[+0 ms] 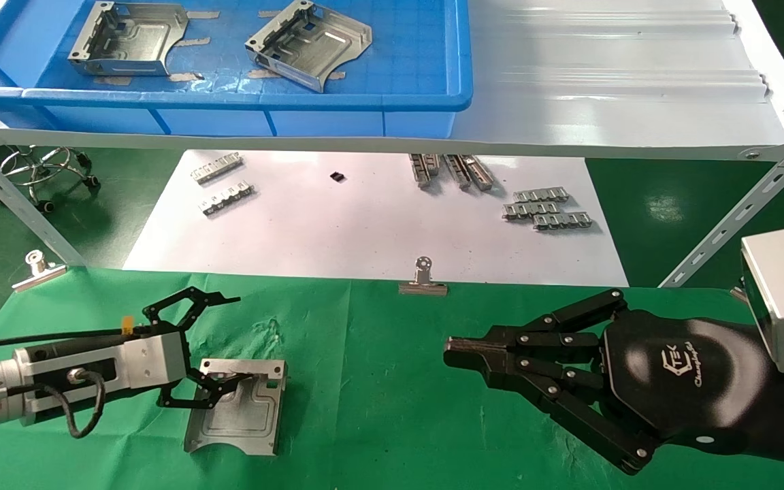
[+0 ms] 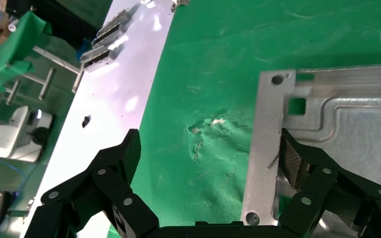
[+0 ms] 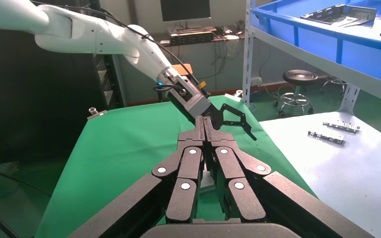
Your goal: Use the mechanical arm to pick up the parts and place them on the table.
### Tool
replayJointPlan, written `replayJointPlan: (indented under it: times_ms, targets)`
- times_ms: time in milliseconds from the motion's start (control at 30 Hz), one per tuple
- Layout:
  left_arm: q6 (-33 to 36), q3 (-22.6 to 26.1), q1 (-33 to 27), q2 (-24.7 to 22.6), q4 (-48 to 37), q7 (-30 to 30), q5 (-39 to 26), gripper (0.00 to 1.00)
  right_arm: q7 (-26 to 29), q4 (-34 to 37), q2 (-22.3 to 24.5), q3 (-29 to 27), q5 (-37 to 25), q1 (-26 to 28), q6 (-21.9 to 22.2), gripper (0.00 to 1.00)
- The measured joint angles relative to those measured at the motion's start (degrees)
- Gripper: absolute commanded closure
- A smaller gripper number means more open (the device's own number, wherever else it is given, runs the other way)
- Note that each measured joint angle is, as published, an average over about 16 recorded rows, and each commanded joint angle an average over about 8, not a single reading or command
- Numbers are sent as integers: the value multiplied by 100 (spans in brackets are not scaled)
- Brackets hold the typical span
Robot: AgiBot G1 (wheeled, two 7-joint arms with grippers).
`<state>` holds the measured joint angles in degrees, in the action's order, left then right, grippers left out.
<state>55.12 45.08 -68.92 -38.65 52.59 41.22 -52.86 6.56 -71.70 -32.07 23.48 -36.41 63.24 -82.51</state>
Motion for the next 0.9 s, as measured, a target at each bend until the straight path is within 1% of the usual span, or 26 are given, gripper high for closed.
replayJointPlan:
  times_ms: [267, 500, 700, 900]
  targets:
    - [-398, 32, 203, 199, 632, -254, -76, 0, 0, 0, 0, 0, 0, 0, 0, 100]
    - [-331, 14, 244, 344, 950, -421, 36, 0, 0, 0, 0, 0, 0, 0, 0, 100]
    - [-85, -93, 284, 450, 1112, -509, 371, 0, 0, 0, 0, 0, 0, 0, 0, 100]
    - [161, -291, 383, 485, 1129, -624, 946, 0, 0, 0, 0, 0, 0, 0, 0, 100]
